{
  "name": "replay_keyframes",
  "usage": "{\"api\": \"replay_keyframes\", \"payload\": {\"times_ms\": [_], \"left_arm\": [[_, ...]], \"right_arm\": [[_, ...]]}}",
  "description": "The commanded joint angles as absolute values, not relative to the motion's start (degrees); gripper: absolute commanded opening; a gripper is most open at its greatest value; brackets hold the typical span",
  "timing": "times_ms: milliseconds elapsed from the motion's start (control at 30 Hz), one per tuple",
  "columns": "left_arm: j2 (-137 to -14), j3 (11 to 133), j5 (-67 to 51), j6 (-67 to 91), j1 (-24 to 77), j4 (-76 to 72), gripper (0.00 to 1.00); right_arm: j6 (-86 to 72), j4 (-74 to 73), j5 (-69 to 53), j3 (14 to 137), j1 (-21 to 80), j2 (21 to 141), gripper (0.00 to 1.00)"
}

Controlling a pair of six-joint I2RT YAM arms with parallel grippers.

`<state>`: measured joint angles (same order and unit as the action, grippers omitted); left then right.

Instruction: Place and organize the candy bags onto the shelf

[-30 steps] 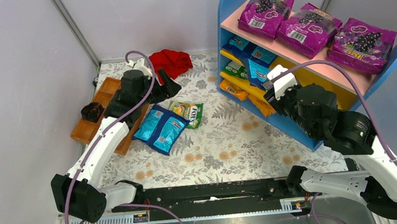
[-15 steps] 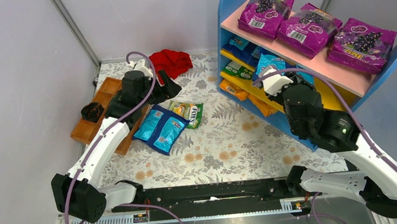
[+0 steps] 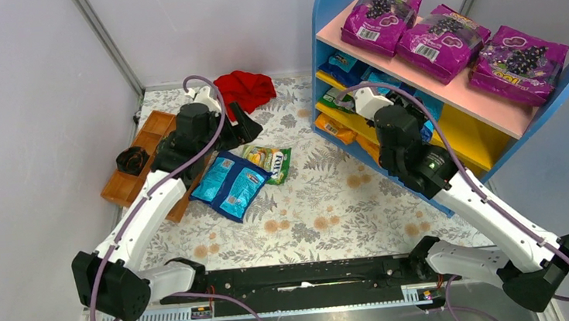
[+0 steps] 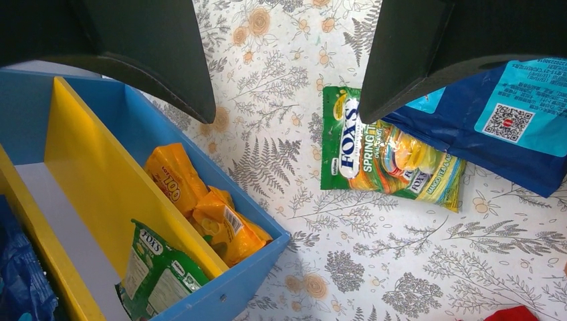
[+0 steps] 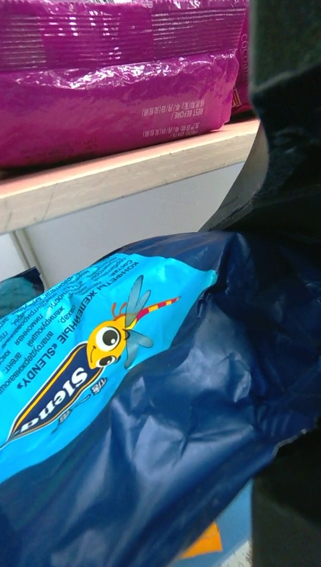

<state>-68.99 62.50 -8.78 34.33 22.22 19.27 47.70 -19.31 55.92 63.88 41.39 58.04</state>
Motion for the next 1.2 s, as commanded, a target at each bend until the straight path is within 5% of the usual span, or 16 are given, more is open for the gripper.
{"api": "replay_keyframes", "payload": {"times_ms": [0, 700, 1167], "left_arm": [[-67.0, 63.0, -7.5, 33.2, 23.0, 17.2, 0.84], [-66.8, 63.2, -6.7, 32.7, 24.6, 17.8, 0.84], [-67.4, 63.4, -6.4, 32.5, 25.1, 18.1, 0.84]], "right_arm": [[49.7, -8.7, 58.5, 66.6, 38.9, 57.5, 0.00], [54.2, 9.1, 47.5, 60.9, 21.7, 61.9, 0.00], [55.8, 15.9, 47.1, 60.6, 18.7, 60.4, 0.00]]}}
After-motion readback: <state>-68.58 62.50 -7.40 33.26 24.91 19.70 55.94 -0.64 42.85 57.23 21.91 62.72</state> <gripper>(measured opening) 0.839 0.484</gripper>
